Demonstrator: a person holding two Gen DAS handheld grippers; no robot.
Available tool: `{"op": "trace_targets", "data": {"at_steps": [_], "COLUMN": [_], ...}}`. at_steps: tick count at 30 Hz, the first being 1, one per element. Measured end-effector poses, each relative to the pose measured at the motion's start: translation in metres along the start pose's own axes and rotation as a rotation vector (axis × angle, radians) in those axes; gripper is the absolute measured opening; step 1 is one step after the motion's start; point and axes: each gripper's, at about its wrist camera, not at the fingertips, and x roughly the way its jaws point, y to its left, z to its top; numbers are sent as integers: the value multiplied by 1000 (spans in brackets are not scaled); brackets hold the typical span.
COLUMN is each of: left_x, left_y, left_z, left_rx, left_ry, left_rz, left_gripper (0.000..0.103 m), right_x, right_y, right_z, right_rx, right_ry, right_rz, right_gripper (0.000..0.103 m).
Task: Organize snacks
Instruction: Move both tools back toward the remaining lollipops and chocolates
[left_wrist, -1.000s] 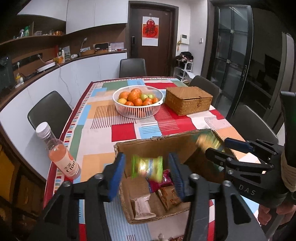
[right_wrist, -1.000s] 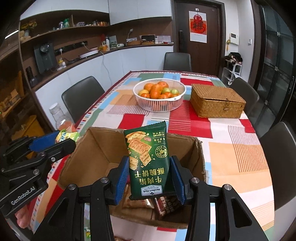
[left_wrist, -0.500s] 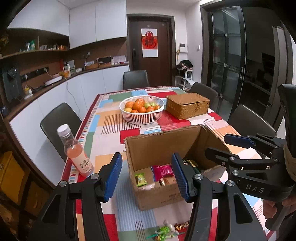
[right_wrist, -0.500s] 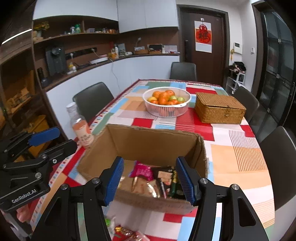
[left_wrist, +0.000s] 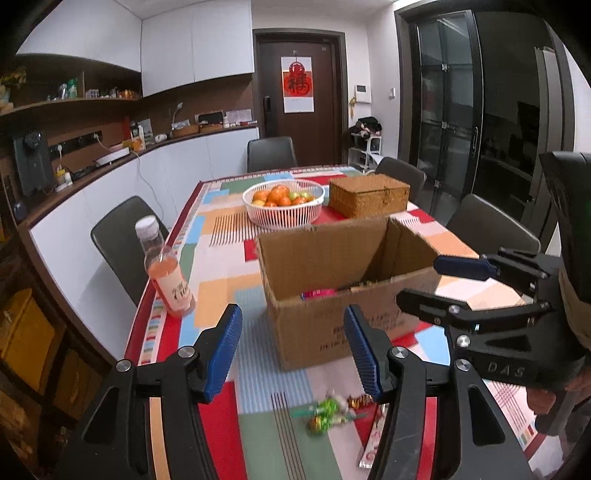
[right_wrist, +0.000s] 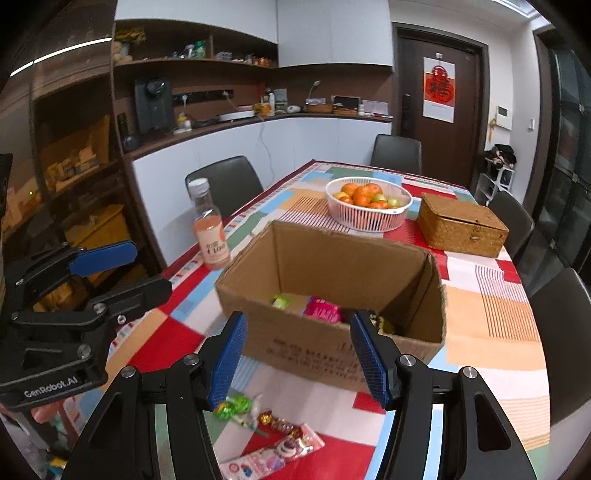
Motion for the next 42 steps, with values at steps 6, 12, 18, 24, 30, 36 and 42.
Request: {"op": "trace_targets", "data": {"at_steps": [6,12,18,24,30,36,42], "left_x": [0,11,25,44,64,88,104], "left_y": [1,1,-4,-6,-4,0,-1], "left_z": [-28,-55,-76,-96,-112,-123,-126], "left_rx": [-15,-22,-12,-11,-32,-50,-64], "left_ry": [57,134,202,268,314,361,382], "left_rz": [-9,-29,-53,-74,-106,-125,-144], "left_gripper": [56,56,56,56,56,55,53], "right_x": [3,14,27,45,61,84,101], "right_y": [10,19,20,20,18,17,14], "right_z": [-17,-37,-57,-76,-88,-95,-97], "right_rx": [-28,-70,-87,-96,-122,-152,-153], "right_ry": [40,109,192,279,342,389,416], "right_rz": [11,18,28,35,29,25,38], "right_gripper": [59,59,59,59,59,59,59]}}
